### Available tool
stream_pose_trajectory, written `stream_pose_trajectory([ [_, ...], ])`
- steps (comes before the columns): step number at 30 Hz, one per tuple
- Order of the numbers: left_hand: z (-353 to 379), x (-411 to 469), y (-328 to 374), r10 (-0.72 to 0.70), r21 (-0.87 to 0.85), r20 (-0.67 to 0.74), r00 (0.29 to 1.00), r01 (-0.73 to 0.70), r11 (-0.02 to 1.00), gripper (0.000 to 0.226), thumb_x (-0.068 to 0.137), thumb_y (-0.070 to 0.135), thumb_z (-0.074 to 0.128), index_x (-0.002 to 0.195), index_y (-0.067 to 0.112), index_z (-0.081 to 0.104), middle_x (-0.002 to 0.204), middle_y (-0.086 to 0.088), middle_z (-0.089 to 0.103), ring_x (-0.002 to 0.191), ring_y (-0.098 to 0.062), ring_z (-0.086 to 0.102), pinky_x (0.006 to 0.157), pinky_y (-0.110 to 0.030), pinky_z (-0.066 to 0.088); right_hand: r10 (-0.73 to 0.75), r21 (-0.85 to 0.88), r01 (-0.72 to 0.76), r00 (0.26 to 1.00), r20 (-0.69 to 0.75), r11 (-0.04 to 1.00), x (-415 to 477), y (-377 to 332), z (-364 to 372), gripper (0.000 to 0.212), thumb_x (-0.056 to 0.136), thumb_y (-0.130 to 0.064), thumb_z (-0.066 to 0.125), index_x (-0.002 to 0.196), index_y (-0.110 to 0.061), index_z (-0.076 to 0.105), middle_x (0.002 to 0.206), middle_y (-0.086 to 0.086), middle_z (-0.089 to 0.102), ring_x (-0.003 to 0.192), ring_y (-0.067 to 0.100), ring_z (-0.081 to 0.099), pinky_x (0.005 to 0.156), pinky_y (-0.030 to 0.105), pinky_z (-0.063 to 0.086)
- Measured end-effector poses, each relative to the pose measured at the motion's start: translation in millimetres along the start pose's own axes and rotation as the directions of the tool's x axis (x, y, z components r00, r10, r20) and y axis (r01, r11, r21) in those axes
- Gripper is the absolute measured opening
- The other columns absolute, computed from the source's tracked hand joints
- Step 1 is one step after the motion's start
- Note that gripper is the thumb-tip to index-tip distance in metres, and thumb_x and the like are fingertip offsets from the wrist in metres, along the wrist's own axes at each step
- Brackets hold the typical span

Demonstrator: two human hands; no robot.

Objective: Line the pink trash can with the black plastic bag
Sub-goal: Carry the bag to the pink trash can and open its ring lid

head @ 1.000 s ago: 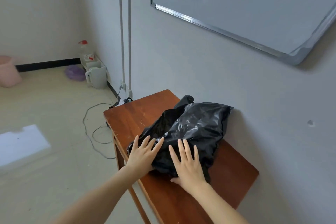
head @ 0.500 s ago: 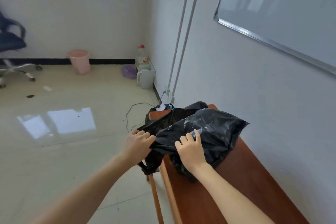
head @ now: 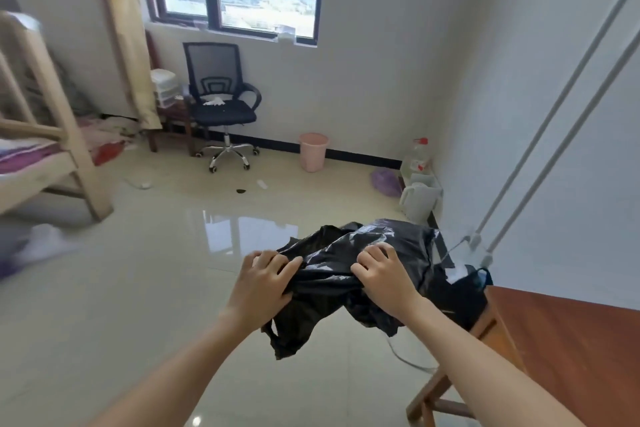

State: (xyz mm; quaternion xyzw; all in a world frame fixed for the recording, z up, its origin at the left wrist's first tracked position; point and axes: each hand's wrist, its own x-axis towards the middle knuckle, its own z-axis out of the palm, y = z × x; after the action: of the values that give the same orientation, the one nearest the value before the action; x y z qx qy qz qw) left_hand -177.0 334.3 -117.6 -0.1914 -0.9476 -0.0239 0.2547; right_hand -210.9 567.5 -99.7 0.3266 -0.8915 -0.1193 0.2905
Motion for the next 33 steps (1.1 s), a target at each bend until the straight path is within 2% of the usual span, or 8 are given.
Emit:
stream_pose_trajectory([
  [3, 0, -7, -48, -0.051, -0.004, 0.037, 0.998, 0.051, 0.999, 0.055, 0.035, 0.027, 0.09, 0.088, 0.018, 0.075, 0.067, 0.006, 0.072, 0.069, -0.019, 0.07, 0.076, -0.029, 0.031, 0.015, 0.045, -0.015, 1.0, -0.006, 0.999, 38, -16, 16, 0.024, 0.047, 0.002, 0.078, 0.061, -0.014, 0.066, 0.064, 0.001, 0.066, 0.066, 0.023, 0.065, 0.079, 0.031, 0.033],
  [9, 21, 23, -112, -0.02, 0.019, 0.065, 0.998, 0.019, 1.0, 0.034, 0.031, 0.02, 0.087, 0.06, 0.022, 0.07, 0.049, 0.009, 0.065, 0.053, -0.016, 0.065, 0.072, -0.027, 0.031, 0.019, 0.063, -0.022, 0.999, 0.049, 0.998, 98, -20, 57, 0.029, 0.04, -0.002, 0.083, 0.06, -0.014, 0.066, 0.064, 0.001, 0.067, 0.064, 0.023, 0.067, 0.073, 0.031, 0.032],
  [12, 40, 55, -137, -0.009, 0.036, 0.073, 0.997, 0.006, 0.999, 0.031, 0.031, 0.022, 0.086, 0.056, 0.023, 0.068, 0.045, 0.01, 0.063, 0.05, -0.012, 0.064, 0.068, -0.021, 0.047, 0.038, 0.061, -0.042, 0.997, 0.067, 0.997, 133, -6, 83, 0.03, 0.038, -0.002, 0.083, 0.058, -0.015, 0.066, 0.063, 0.0, 0.067, 0.063, 0.023, 0.067, 0.072, 0.031, 0.031],
  [15, 62, 92, -166, -0.001, 0.033, 0.068, 0.998, -0.002, 0.999, 0.03, 0.031, 0.022, 0.087, 0.052, 0.023, 0.067, 0.041, 0.008, 0.06, 0.045, -0.012, 0.061, 0.064, -0.019, 0.053, 0.038, 0.079, -0.043, 0.997, 0.064, 0.996, 170, 12, 116, 0.03, 0.036, -0.001, 0.083, 0.057, -0.016, 0.067, 0.061, 0.0, 0.067, 0.063, 0.023, 0.067, 0.072, 0.03, 0.031],
  [19, 85, 152, -210, -0.03, 0.062, 0.08, 0.996, 0.025, 0.998, 0.031, 0.029, 0.022, 0.089, 0.05, 0.021, 0.065, 0.038, 0.005, 0.057, 0.038, -0.012, 0.056, 0.052, -0.014, 0.05, 0.038, 0.084, -0.043, 0.997, 0.066, 0.995, 234, 44, 159, 0.031, 0.035, 0.001, 0.083, 0.055, -0.016, 0.066, 0.06, -0.001, 0.067, 0.063, 0.022, 0.067, 0.074, 0.03, 0.031],
  [23, 113, 214, -263, -0.086, 0.056, 0.055, 0.995, 0.083, 0.995, 0.032, 0.029, 0.016, 0.087, 0.05, 0.018, 0.064, 0.039, 0.004, 0.055, 0.036, -0.014, 0.054, 0.047, -0.015, 0.048, 0.023, 0.106, -0.027, 0.999, 0.036, 0.994, 310, 78, 205, 0.033, 0.034, 0.002, 0.083, 0.057, -0.016, 0.067, 0.06, -0.001, 0.066, 0.062, 0.022, 0.066, 0.074, 0.03, 0.031],
  [31, 188, 300, -370, -0.114, 0.041, 0.066, 0.991, 0.112, 0.993, 0.032, 0.028, 0.016, 0.086, 0.049, 0.017, 0.063, 0.039, 0.004, 0.055, 0.036, -0.016, 0.055, 0.047, -0.014, 0.046, -0.027, 0.097, 0.025, 0.999, 0.017, 0.995, 438, 110, 305, 0.03, 0.038, 0.005, 0.08, 0.058, -0.014, 0.066, 0.059, 0.001, 0.065, 0.06, 0.024, 0.065, 0.074, 0.031, 0.033],
  [33, 207, 326, -401, -0.088, 0.038, 0.064, 0.994, 0.086, 0.996, 0.032, 0.028, 0.019, 0.087, 0.05, 0.018, 0.064, 0.041, 0.005, 0.057, 0.038, -0.015, 0.057, 0.048, -0.014, 0.047, -0.017, 0.099, 0.016, 1.0, 0.013, 0.995, 473, 119, 326, 0.032, 0.036, 0.004, 0.081, 0.057, -0.014, 0.067, 0.059, 0.001, 0.065, 0.06, 0.023, 0.065, 0.075, 0.032, 0.043],
])
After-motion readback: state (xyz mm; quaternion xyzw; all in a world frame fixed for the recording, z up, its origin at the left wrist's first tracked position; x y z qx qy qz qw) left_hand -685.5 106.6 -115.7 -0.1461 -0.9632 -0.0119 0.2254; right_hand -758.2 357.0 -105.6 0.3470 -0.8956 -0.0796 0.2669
